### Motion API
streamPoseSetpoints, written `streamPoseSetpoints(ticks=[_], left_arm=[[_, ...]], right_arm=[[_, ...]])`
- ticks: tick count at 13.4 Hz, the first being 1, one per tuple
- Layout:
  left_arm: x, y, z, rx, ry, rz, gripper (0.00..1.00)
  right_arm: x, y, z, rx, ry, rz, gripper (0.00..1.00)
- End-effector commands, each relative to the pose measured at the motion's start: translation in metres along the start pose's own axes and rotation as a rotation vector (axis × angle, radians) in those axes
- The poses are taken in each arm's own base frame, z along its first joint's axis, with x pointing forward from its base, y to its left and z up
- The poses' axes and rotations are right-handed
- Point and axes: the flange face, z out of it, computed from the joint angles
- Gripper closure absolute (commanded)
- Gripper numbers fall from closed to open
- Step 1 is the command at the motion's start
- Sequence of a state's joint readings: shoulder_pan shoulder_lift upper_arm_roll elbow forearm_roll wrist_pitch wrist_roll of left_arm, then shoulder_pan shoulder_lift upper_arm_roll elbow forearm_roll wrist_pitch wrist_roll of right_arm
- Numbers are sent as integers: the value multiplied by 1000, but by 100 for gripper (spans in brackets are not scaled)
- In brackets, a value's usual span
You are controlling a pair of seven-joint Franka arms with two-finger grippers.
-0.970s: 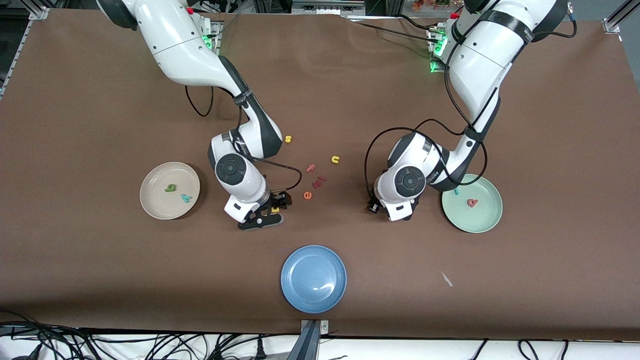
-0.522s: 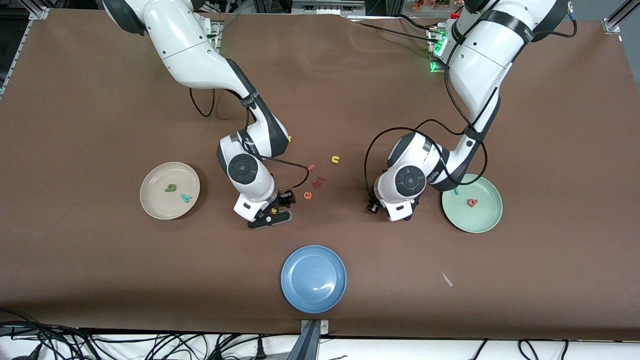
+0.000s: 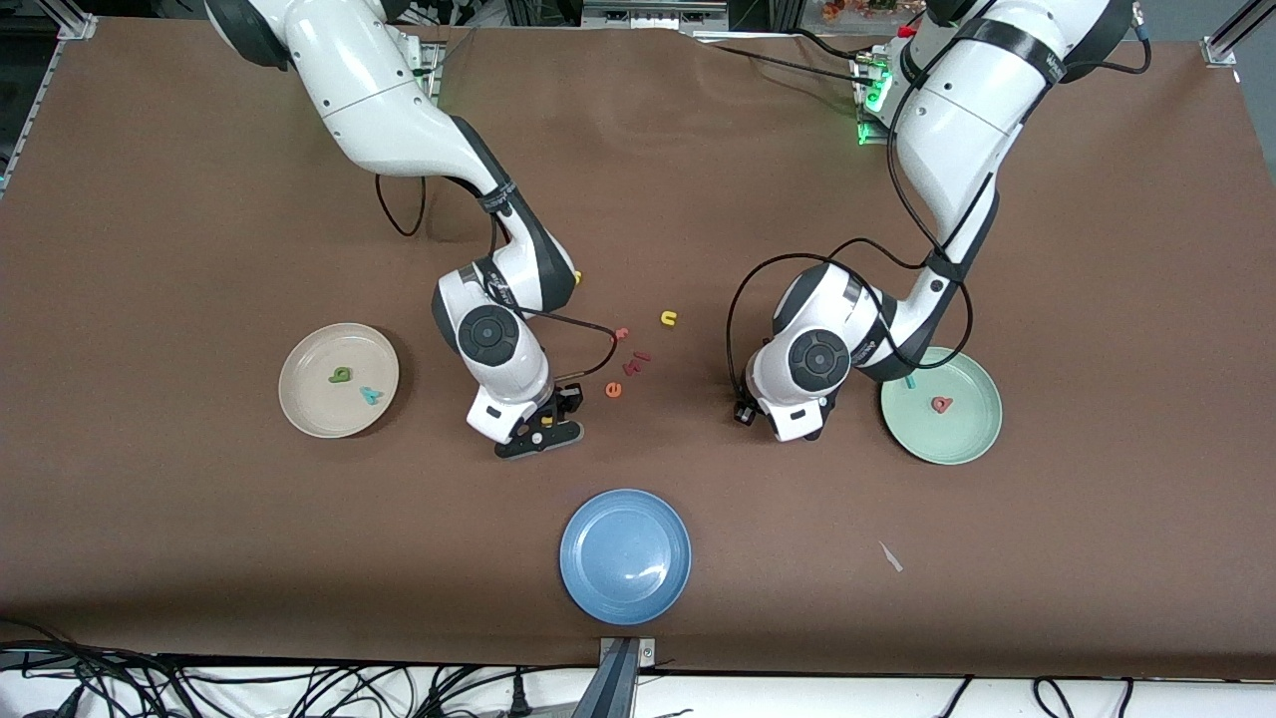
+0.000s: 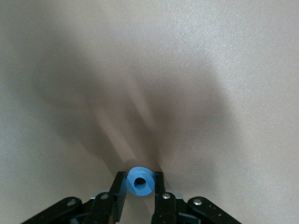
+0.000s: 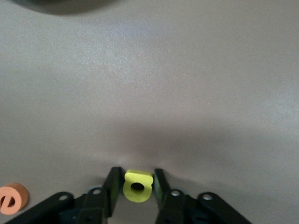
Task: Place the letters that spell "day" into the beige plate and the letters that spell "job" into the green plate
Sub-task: 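Drop the a on the white plate while the left gripper drops o on green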
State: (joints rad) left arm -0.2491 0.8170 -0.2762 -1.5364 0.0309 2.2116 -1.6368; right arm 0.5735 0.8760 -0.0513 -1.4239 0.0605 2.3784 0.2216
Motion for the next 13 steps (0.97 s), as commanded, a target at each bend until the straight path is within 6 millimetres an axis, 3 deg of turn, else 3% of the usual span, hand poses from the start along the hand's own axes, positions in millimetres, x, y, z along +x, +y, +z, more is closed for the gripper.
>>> streamPoseSetpoints(ticks=[1,3,5,8,11,13], left_arm=[[8,-4,-17,-7,35,40,79],[23,-3,-47,-31,36,42,80],[46,-11,-82,-5,37,66,80],[119,-38,-132,79,-2,140,80],[199,-73,-140,182,-61,267,80],[234,-88,-131,204,-92,334,78]], right_arm=[[2,-1,9,-10,-9,-14,85],[5,-1,3,-12,-23,-10,96],[18,3,-22,-17,-62,0,98],[29,47,-56,-32,-117,35,100],[22,105,-88,-67,-222,-48,100],[13,146,-99,-98,-261,-81,100]])
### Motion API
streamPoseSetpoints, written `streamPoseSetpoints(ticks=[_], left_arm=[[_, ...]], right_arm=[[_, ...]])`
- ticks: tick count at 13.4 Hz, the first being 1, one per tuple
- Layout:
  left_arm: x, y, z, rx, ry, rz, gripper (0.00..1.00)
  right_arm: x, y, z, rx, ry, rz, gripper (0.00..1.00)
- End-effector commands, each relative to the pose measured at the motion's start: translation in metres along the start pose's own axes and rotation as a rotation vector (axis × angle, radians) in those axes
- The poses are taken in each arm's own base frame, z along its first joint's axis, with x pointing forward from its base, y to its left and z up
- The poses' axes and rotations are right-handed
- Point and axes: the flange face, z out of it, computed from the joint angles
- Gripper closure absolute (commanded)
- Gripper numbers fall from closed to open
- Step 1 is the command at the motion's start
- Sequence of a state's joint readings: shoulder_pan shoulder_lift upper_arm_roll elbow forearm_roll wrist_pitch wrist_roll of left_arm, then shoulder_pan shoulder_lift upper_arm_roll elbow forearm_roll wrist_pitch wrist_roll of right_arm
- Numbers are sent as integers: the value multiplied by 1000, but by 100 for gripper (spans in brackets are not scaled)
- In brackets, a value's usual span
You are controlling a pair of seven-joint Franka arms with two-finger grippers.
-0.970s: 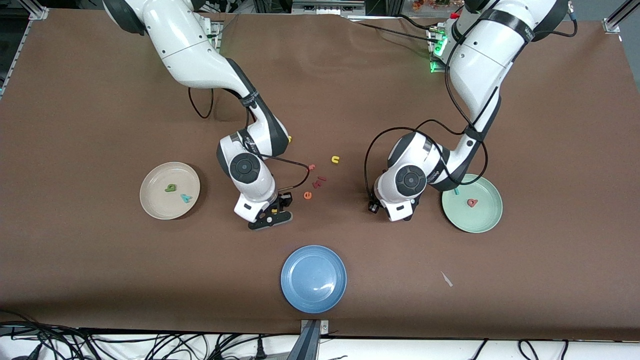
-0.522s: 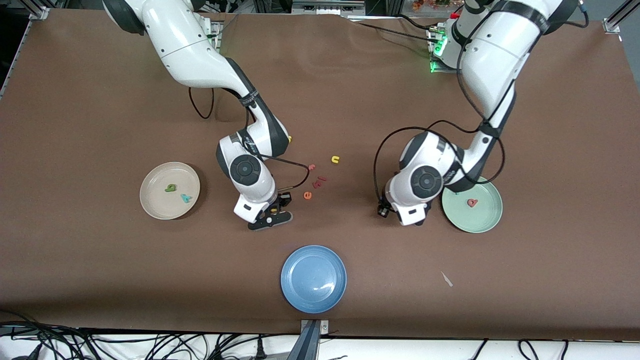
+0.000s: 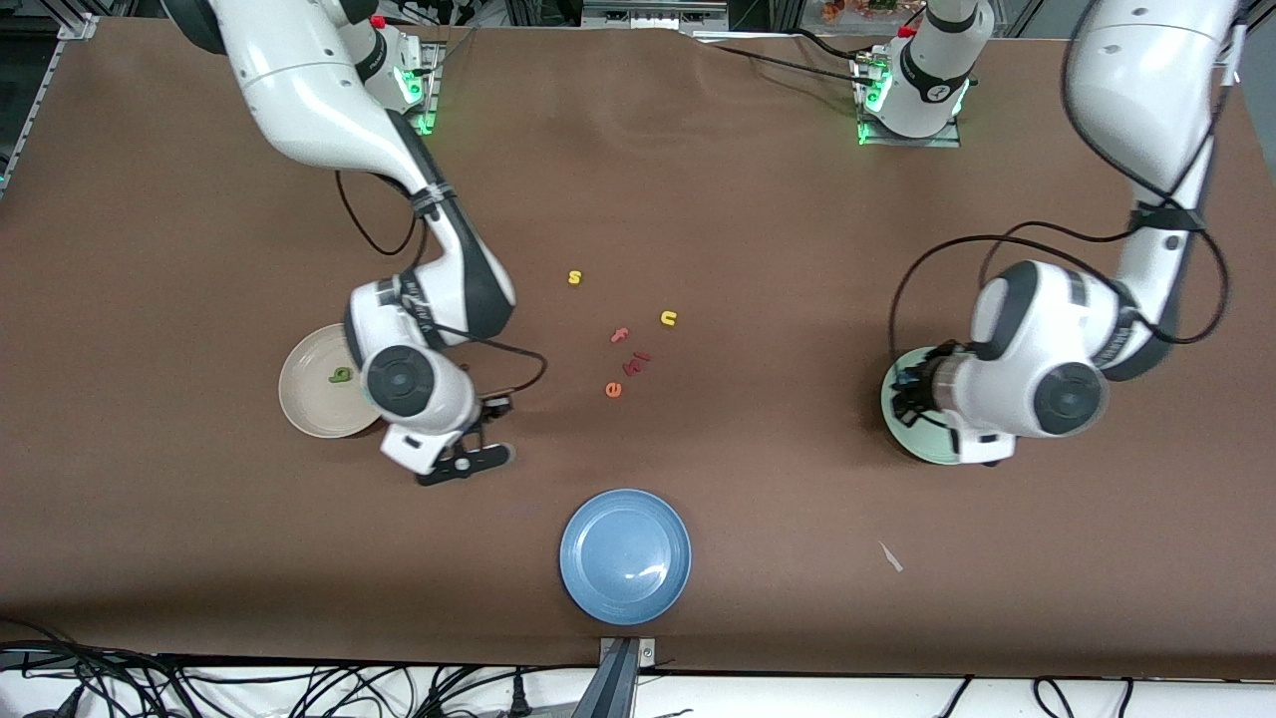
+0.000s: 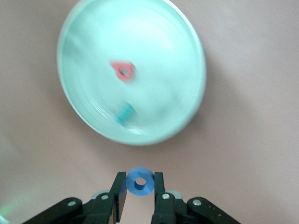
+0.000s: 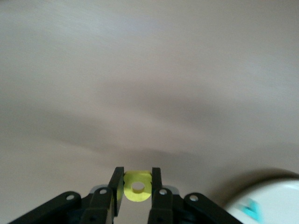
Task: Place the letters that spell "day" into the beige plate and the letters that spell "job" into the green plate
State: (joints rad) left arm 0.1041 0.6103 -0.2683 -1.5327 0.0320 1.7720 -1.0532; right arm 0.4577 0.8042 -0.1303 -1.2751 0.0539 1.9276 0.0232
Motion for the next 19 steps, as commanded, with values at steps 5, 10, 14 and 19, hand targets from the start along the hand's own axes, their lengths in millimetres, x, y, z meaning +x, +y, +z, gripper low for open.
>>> streamPoseSetpoints(ticks=[5,10,14,19], left_arm=[[43,-32,60,126,-34,139,39],[34,-32,-44,-10,87,192,1],[13,-37,-142,-92,211,359,1],[-2,-65,-218,-70,241,675,0]], right_arm=[[-77,90,-12,-33,18,-69,100],[-126,134,44,-67,155,-134,100],[-121,131,34,-52,139,-112,0],[-102,103,-24,-11,8,26,0]])
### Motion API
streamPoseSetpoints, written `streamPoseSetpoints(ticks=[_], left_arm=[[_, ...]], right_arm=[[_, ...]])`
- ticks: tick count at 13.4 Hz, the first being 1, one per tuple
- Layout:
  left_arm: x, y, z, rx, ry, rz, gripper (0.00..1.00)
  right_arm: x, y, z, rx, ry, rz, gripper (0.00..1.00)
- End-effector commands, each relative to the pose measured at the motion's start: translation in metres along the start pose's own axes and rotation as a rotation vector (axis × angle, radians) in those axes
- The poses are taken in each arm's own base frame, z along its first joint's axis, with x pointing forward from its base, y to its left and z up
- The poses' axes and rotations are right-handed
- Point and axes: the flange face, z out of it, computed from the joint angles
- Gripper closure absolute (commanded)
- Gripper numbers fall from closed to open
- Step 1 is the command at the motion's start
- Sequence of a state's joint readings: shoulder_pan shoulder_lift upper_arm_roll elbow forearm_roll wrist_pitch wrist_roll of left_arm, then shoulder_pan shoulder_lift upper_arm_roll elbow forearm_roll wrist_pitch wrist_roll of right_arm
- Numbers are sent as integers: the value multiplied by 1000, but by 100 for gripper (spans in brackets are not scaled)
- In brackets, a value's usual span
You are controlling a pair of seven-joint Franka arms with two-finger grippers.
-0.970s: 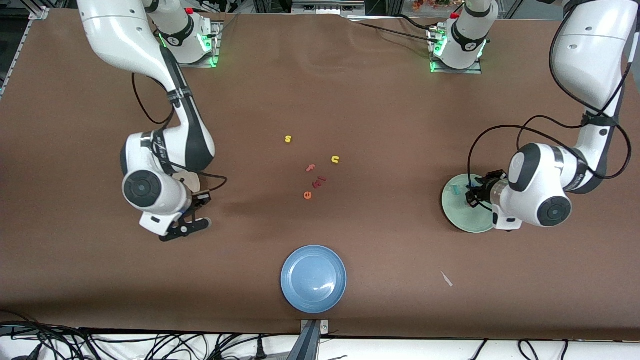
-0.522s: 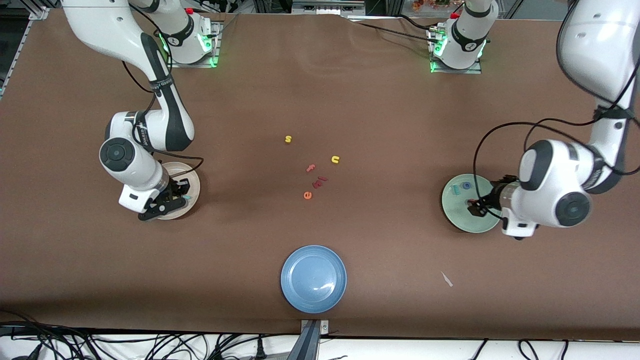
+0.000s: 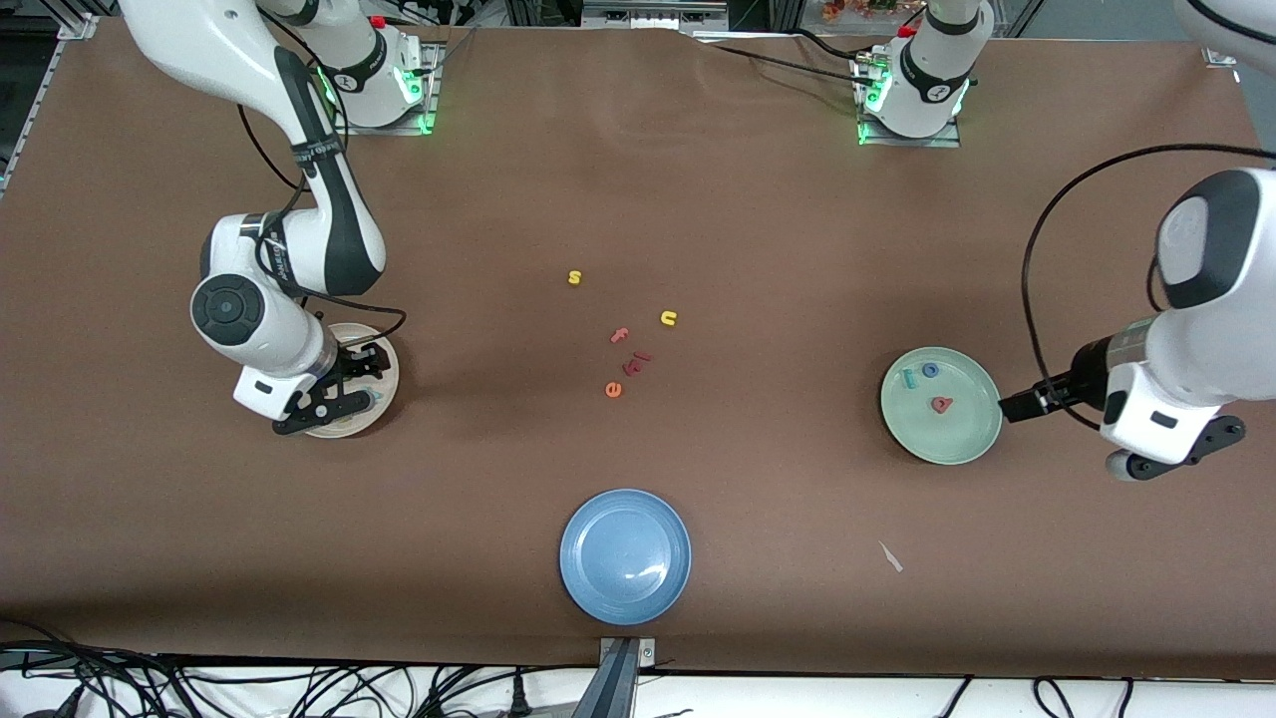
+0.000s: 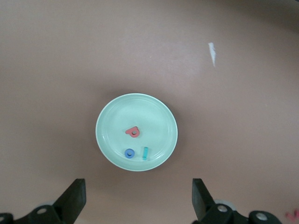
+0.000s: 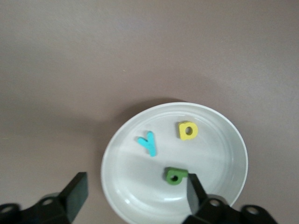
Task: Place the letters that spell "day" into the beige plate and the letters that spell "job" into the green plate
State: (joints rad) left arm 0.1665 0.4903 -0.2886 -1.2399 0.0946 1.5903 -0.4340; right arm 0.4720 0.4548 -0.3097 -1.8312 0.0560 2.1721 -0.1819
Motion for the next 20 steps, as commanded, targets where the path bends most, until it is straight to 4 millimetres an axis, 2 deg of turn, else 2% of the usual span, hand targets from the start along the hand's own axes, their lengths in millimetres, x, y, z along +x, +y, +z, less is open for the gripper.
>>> streamPoseSetpoints(ticks=[1,4,6,7,9,10,12,14,17,20], left_arm=[[-2,-4,-25,22,1,171,0],[1,-18,-24,79,-11,384,0],[2,-24,-27,124,-2,451,1],[2,-26,-27,135,-2,460,1],[-1,-18,-28,126,-4,449,0],[-1,-18,-28,132,-3,435,0],[-1,-18,-28,126,-4,423,0],[-1,-18,-27,125,-4,422,0],[-1,-18,-27,125,-6,422,0],[-1,-18,-27,125,-6,422,0]], right_arm=[[4,-16,-31,19,-65,59,0],[4,-21,-69,33,-165,83,0],[2,-21,-84,39,-197,83,0],[0,-27,-92,42,-197,74,0],[-5,-34,-101,47,-211,69,0],[-8,-39,-112,47,-200,86,0],[-19,-50,-134,61,-173,99,0],[-36,-53,-153,79,-151,126,0],[-59,-40,-182,96,-98,140,0],[-84,-6,-217,99,-53,179,0]])
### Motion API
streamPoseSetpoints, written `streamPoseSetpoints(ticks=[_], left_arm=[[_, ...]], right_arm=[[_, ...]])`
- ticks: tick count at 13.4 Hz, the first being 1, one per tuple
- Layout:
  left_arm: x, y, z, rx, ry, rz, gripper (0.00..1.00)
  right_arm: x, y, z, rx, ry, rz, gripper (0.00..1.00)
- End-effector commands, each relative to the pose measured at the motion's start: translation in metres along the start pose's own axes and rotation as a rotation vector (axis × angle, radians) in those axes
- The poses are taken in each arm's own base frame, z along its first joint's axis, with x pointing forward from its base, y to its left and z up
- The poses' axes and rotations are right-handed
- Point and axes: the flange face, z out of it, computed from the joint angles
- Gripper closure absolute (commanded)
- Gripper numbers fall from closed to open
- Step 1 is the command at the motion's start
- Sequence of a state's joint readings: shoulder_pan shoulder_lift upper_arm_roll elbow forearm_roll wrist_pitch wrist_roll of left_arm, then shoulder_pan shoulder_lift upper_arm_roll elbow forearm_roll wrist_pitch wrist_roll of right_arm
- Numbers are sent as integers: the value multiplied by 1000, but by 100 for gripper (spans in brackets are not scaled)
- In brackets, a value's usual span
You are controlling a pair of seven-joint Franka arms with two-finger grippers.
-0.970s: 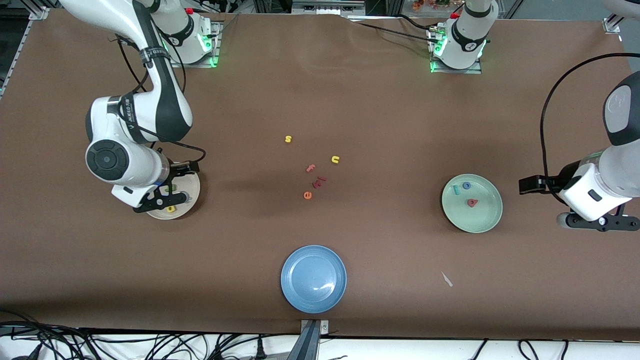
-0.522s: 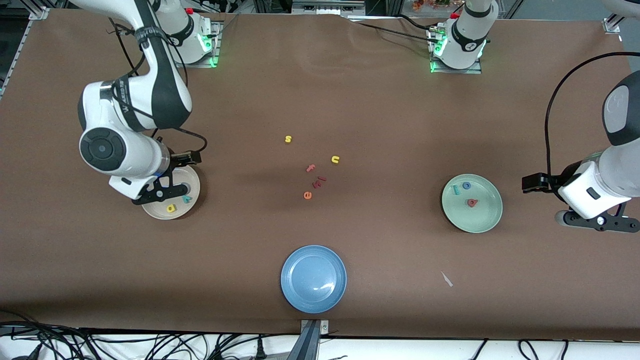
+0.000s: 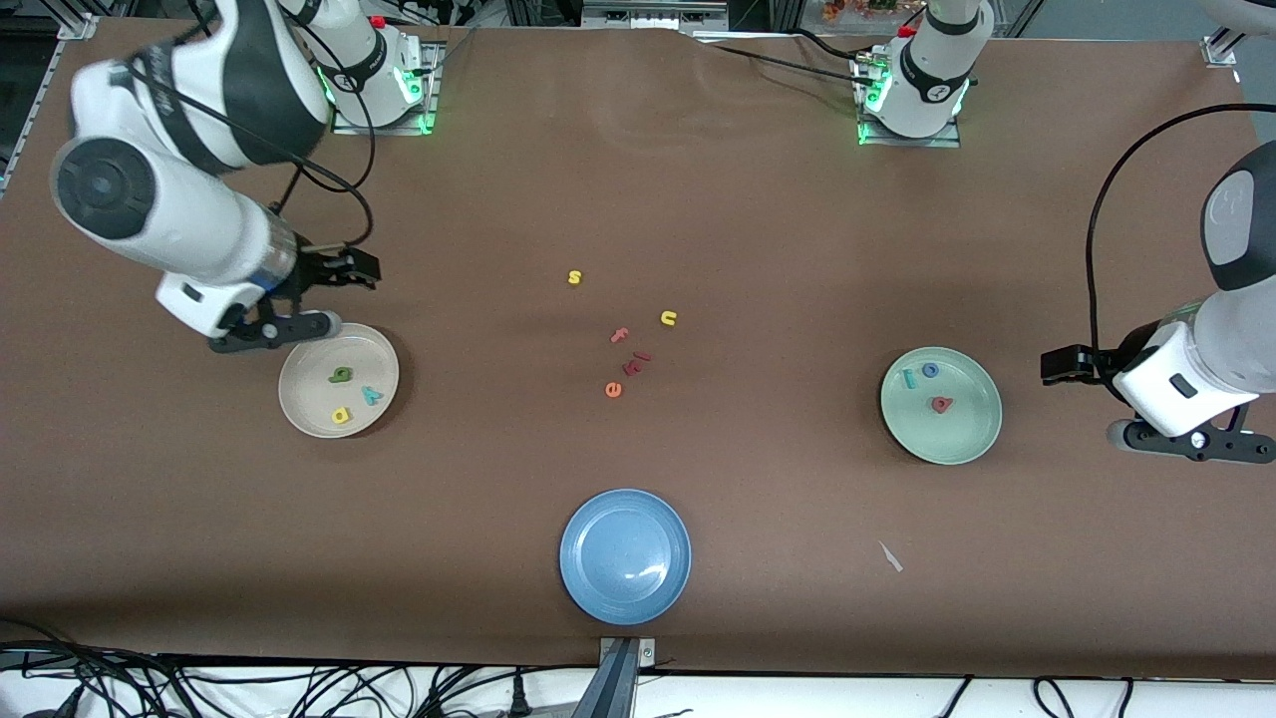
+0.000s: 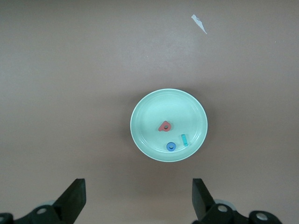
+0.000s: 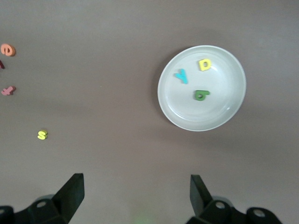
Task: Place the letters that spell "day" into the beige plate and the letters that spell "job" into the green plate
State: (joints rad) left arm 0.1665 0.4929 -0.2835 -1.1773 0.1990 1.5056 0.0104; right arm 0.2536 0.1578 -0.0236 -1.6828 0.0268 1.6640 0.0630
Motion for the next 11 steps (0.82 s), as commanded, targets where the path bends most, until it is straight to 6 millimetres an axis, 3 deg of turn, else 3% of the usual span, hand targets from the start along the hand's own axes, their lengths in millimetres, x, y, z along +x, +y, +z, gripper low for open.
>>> streamPoseSetpoints(ticks=[1,5,7,9,11], left_arm=[[-1,1,-6,15,-6,-5,0],[-2,-2,-6,14,-6,-8,0],[-1,1,-6,15,-6,-7,0],[-1,0,-6,15,-6,-7,0],[-2,-3,-6,14,-6,-10,0]], right_arm=[[-32,32,-31,-16,37,38,0],[-54,61,-61,-44,47,35,0],[-65,85,-73,-36,48,80,0],[-69,109,-80,-16,54,125,0],[-70,114,-83,-3,59,139,0]])
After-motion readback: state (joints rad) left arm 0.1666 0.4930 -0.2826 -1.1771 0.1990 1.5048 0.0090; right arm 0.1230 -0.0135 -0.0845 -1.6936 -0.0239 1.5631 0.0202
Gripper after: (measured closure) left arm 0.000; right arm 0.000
